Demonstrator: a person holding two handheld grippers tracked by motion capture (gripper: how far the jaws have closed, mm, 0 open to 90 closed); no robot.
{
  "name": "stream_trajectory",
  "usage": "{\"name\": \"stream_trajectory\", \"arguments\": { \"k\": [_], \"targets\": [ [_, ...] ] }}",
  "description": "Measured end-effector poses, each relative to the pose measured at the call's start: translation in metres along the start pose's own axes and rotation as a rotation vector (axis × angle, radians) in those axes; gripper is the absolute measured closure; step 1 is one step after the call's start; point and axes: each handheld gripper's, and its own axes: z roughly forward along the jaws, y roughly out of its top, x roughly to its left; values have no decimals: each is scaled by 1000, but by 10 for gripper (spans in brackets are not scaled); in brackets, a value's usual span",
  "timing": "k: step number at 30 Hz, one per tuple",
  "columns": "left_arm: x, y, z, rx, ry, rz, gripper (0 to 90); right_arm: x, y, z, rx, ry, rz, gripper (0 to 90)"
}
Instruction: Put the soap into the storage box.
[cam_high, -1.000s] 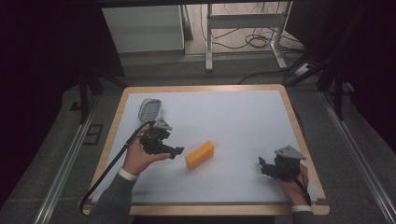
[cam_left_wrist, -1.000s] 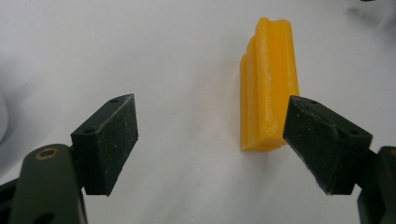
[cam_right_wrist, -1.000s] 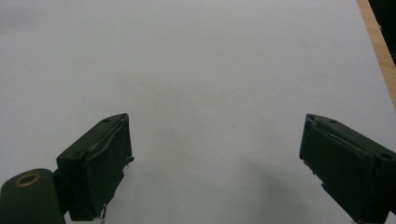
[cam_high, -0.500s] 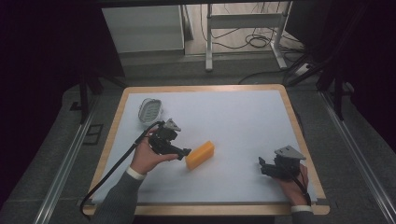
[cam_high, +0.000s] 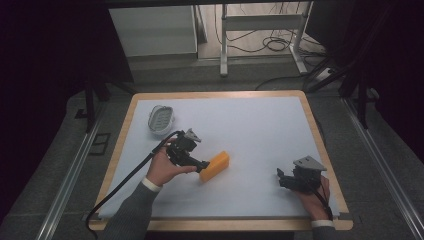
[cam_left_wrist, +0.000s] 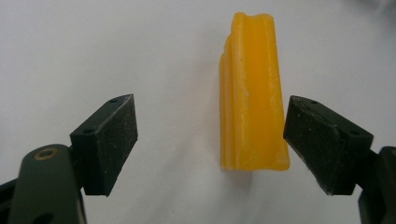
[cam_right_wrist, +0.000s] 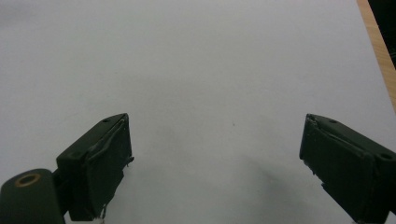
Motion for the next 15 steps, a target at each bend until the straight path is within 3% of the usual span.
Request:
{"name": "stream_trajectory", "arguments": {
  "k": [3,9,11,15],
  "targets": [
    [-1,2,5,17,6,5,185,0,0,0,2,2,-3,93],
    [-11,10,30,36,-40,6,190,1,0,1,7,-6,-13,93],
    [-14,13,38,61,-24,15,191,1,0,1,8,-6,-12,93],
    [-18,17,50,69,-30,14,209,1,0,1,13,-6,-8,93]
  ]
}}
